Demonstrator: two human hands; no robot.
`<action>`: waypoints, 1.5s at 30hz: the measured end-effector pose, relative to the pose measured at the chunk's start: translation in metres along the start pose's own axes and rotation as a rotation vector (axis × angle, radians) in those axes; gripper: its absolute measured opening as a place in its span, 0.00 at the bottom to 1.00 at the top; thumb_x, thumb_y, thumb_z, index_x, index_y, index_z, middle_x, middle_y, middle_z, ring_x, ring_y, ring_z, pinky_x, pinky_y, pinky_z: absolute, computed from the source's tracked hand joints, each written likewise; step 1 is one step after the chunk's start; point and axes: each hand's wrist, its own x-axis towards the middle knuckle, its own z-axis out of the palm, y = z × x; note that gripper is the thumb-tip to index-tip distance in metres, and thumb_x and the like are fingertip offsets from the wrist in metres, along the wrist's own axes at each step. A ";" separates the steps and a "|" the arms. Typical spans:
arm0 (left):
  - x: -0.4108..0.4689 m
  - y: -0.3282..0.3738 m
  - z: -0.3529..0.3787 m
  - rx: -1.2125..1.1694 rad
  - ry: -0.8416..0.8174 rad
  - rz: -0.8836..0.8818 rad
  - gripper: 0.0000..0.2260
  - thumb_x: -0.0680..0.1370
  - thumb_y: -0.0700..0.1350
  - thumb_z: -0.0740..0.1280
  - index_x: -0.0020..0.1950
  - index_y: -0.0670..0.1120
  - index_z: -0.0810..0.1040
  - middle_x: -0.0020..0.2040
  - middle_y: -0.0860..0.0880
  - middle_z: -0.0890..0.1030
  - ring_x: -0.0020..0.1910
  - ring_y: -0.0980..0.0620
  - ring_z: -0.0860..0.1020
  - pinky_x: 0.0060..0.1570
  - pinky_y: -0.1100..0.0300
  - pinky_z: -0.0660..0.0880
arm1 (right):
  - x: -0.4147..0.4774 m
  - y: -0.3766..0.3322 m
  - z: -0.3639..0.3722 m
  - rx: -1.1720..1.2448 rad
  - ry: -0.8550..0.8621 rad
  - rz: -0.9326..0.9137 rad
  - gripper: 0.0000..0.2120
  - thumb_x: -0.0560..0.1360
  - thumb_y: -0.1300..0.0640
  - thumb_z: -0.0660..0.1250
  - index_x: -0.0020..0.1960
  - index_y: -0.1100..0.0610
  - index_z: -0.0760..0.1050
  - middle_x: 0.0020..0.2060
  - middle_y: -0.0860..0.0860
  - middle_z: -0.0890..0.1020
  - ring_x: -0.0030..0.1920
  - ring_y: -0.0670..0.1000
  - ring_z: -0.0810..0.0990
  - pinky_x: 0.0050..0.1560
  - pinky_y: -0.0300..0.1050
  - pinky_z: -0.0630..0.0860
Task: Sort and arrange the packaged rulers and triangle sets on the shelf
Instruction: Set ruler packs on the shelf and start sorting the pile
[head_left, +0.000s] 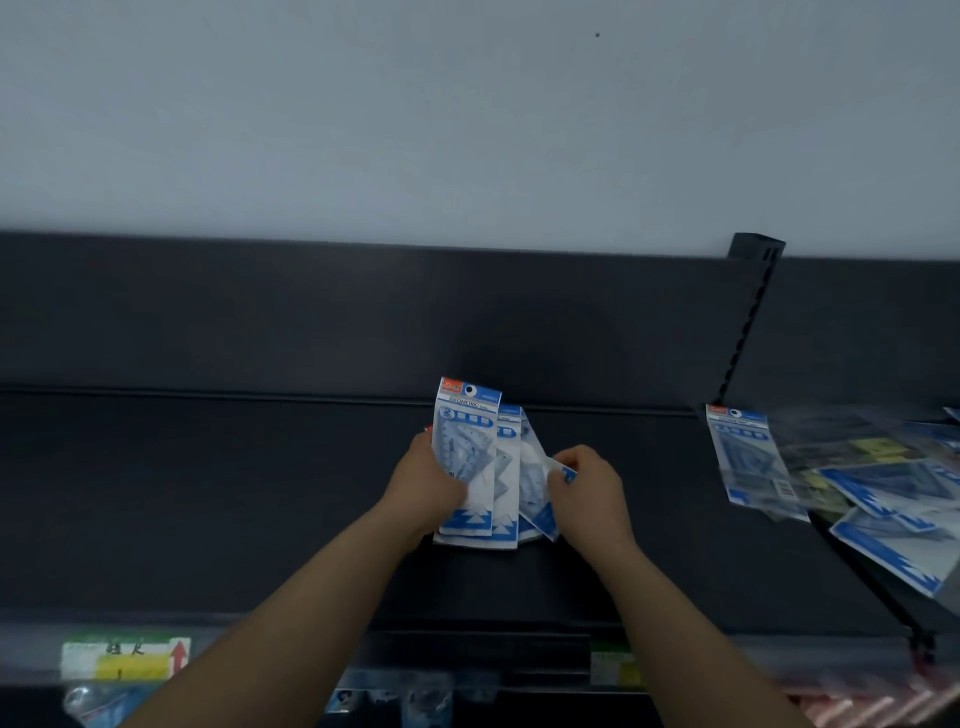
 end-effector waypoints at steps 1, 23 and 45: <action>0.000 -0.001 0.000 0.058 0.014 0.009 0.21 0.74 0.35 0.68 0.64 0.46 0.67 0.51 0.53 0.73 0.49 0.55 0.72 0.46 0.61 0.70 | 0.000 0.002 0.000 -0.024 -0.006 0.005 0.05 0.78 0.62 0.60 0.51 0.56 0.73 0.46 0.49 0.77 0.41 0.45 0.77 0.40 0.44 0.77; -0.033 0.079 0.129 0.691 0.010 0.733 0.20 0.80 0.55 0.59 0.70 0.52 0.69 0.62 0.52 0.77 0.60 0.49 0.73 0.56 0.56 0.70 | -0.031 0.050 -0.152 -0.633 0.251 -0.206 0.17 0.76 0.56 0.65 0.64 0.59 0.76 0.59 0.54 0.80 0.60 0.56 0.77 0.64 0.50 0.70; -0.012 0.228 0.401 0.464 -0.294 0.661 0.13 0.79 0.50 0.63 0.61 0.50 0.77 0.53 0.51 0.81 0.49 0.51 0.79 0.51 0.56 0.75 | 0.029 0.202 -0.401 -0.640 0.317 0.113 0.20 0.80 0.50 0.61 0.70 0.54 0.70 0.67 0.52 0.75 0.65 0.55 0.73 0.66 0.52 0.69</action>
